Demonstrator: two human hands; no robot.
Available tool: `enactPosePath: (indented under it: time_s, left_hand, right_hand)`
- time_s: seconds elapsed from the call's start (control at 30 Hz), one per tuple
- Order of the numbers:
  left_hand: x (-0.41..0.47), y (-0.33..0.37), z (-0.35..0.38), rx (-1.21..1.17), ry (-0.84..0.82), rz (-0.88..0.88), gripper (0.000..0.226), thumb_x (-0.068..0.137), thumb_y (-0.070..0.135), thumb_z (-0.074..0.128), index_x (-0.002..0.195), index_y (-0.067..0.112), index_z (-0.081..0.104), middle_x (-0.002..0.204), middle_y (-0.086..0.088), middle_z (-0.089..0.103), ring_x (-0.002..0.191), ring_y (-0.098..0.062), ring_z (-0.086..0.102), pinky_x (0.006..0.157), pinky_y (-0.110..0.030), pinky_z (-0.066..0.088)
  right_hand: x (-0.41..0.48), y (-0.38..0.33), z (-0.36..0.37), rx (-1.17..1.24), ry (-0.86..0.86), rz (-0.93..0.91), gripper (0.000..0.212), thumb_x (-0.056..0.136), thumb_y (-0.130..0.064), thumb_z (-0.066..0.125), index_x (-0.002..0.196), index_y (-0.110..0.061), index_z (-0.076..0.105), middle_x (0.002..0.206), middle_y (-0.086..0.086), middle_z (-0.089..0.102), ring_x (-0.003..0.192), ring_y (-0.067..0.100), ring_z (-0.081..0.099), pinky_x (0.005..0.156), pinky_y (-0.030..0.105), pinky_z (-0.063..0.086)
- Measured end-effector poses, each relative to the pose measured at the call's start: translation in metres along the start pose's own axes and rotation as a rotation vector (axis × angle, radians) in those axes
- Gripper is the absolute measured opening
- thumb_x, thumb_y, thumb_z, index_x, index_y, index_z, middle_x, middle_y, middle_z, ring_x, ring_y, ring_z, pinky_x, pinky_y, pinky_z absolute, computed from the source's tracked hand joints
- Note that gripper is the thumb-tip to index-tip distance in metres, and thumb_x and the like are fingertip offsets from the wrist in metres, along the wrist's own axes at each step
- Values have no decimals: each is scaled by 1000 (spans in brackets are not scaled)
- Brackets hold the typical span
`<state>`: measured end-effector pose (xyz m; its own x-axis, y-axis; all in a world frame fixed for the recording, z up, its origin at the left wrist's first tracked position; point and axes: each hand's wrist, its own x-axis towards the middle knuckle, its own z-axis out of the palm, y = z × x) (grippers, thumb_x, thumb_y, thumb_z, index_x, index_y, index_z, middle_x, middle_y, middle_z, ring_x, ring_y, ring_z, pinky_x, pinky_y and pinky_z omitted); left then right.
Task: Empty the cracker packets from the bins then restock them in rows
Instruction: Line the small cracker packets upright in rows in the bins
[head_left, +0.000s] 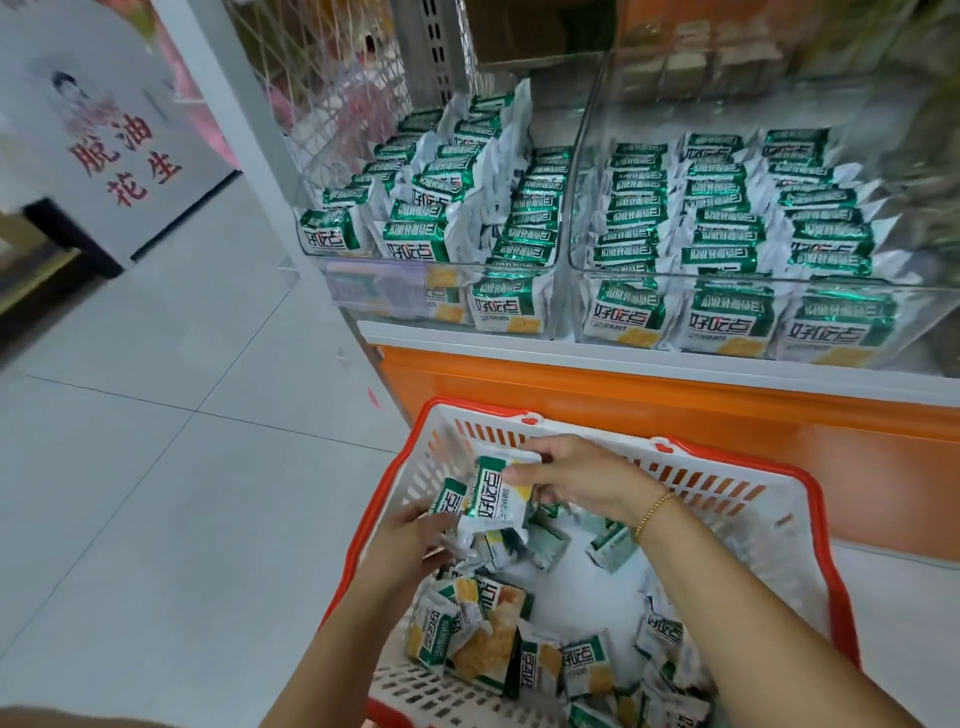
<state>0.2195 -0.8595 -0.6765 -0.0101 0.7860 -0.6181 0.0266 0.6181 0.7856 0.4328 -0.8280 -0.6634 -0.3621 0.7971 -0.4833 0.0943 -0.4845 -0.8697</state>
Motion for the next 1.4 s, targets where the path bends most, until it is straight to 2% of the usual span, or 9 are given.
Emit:
enactPosePath:
  time_s: [0.23,0.4,0.57,0.73,0.93,1.1,1.23,1.33,1.4]
  left_hand:
    - [-38,49,15,5,-227,136,40,96,41,46,117,11,63,109,-14,70,101,-26,68,88,-38,53]
    - [-77,93,12,324,-331,261,47,69,36,76,110,16,65,104,-3,71,92,-12,69,72,-17,53]
    - [-103,137,10,664,-356,480,43,71,21,80,109,22,60,94,6,69,80,2,65,66,-9,46]
    - [-112,179,17,887,-395,794,46,73,23,81,106,27,50,102,12,64,88,-2,65,72,-20,54]
    - [-98,198,34,818,-332,1100,53,68,33,83,107,33,47,109,13,56,102,-2,55,79,-18,50]
    - [-78,220,34,541,-65,1201,75,66,59,70,129,31,42,114,18,50,108,1,51,90,-18,48]
    - [-50,224,31,831,246,1340,57,92,43,54,140,18,37,135,1,42,124,-12,41,97,-20,31]
    - [-26,209,34,1052,171,1261,59,94,32,53,146,14,31,148,-2,32,134,-19,33,106,-23,27]
    - [-13,202,34,1188,173,1213,62,89,31,61,142,6,40,144,-9,43,131,-25,44,105,-30,36]
  right_hand:
    - [-37,-34,18,19,45,-182,28,81,-17,75,104,-4,65,88,2,69,73,8,65,66,19,54]
    - [-65,-51,26,74,77,-263,24,78,-20,75,90,-8,59,80,-3,66,65,8,60,62,20,52]
    - [-93,-79,21,-474,208,-343,48,64,-48,82,97,-31,52,85,-16,49,62,-5,45,57,13,34]
    - [-116,-129,7,-895,155,-470,83,65,-53,80,134,-54,34,138,-33,35,118,-18,34,92,6,33]
    - [-127,-180,-6,-1047,238,-470,63,62,-52,82,112,-60,44,119,-33,53,107,-16,48,85,6,42]
    - [-110,-212,-11,-845,426,-494,54,66,-44,82,111,-44,53,100,-25,62,84,-7,61,69,13,52]
    - [-68,-247,-33,-637,815,-500,54,70,-44,81,114,-26,54,113,-13,62,83,3,61,74,24,52]
    - [-31,-280,-46,-800,983,-330,40,77,-45,76,88,-18,49,88,-4,49,72,9,45,54,18,34]
    - [-3,-301,-53,-984,999,-189,44,80,-49,72,78,-17,43,76,0,43,65,14,44,51,22,30]
